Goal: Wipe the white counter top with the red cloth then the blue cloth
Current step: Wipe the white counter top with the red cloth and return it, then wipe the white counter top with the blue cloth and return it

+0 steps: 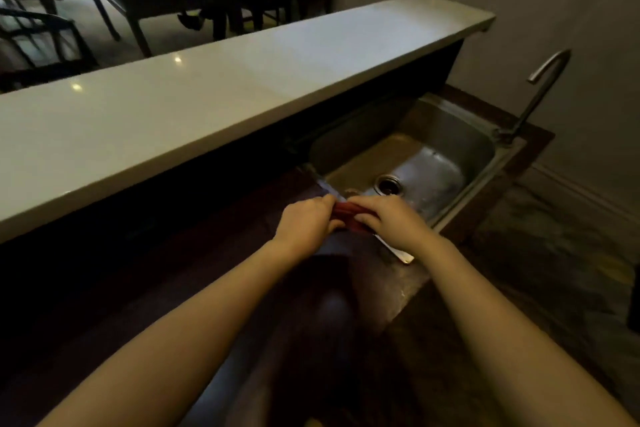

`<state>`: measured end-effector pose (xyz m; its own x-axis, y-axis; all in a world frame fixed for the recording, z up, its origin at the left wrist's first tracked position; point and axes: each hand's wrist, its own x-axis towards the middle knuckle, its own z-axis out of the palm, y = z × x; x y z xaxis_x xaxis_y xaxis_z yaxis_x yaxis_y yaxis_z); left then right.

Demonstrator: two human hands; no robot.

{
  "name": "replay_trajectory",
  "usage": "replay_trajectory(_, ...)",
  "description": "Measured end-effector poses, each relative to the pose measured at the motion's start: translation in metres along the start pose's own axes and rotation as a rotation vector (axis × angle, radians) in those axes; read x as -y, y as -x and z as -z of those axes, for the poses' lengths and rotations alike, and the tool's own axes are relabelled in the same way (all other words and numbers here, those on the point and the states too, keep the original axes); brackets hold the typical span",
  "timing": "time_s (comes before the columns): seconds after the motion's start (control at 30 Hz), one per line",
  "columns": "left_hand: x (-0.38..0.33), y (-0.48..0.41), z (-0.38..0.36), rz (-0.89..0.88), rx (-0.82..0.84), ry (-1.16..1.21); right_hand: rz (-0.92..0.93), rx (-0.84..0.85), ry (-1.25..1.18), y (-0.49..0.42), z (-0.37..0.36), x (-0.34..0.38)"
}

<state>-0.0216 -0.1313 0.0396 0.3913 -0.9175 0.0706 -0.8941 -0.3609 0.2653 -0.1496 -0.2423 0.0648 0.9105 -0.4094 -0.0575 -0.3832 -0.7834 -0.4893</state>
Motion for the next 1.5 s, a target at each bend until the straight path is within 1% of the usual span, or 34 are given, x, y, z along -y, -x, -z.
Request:
replay_trajectory(0.07,-0.015,-0.003,-0.023,-0.021,0.052,0.010,-0.040,0.020,-0.013,0.014,-0.009,-0.023)
replay_trajectory(0.2,-0.032,0.001,-0.060,-0.026,0.101,0.074,-0.098,0.047,-0.064,0.031,-0.030,-0.052)
replay_trajectory(0.37,-0.035,0.023,-0.091,-0.016,0.209,0.067,-0.146,0.164,-0.088,0.049,-0.058,-0.071)
replay_trajectory(0.43,-0.036,0.032,-0.099,-0.023,0.238,0.043,-0.153,0.210,-0.060,0.057,-0.070,-0.074)
replay_trajectory(0.5,-0.036,0.040,-0.107,-0.042,0.258,0.017,-0.140,0.251,0.020,0.064,-0.082,-0.075)
replay_trajectory(0.57,-0.036,0.048,-0.115,-0.069,0.276,0.009,-0.121,0.257,0.072,0.069,-0.092,-0.075)
replay_trajectory(0.7,-0.034,0.060,-0.122,-0.089,0.259,0.026,-0.115,0.249,0.113,0.072,-0.100,-0.071)
replay_trajectory(0.83,-0.032,0.061,-0.116,-0.108,0.303,0.022,-0.146,0.280,0.187,0.066,-0.099,-0.063)
replay_trajectory(1.0,-0.027,0.041,-0.085,-0.084,0.453,0.101,-0.197,0.306,0.232,0.047,-0.078,-0.041)
replay_trajectory(1.07,-0.018,0.030,-0.070,-0.066,0.442,0.123,-0.192,0.283,0.206,0.035,-0.066,-0.032)
replay_trajectory(1.13,-0.005,0.020,-0.057,-0.025,0.379,0.112,-0.169,0.244,0.188,0.019,-0.055,-0.025)
replay_trajectory(1.27,0.025,-0.003,-0.036,0.150,0.255,0.104,-0.081,0.200,0.173,-0.023,-0.037,-0.015)
replay_trajectory(1.33,0.042,-0.015,-0.029,0.201,0.271,0.138,-0.042,0.219,0.171,-0.046,-0.033,-0.013)
replay_trajectory(1.5,0.078,-0.040,-0.025,0.251,0.350,0.176,0.021,0.312,0.205,-0.098,-0.041,-0.013)
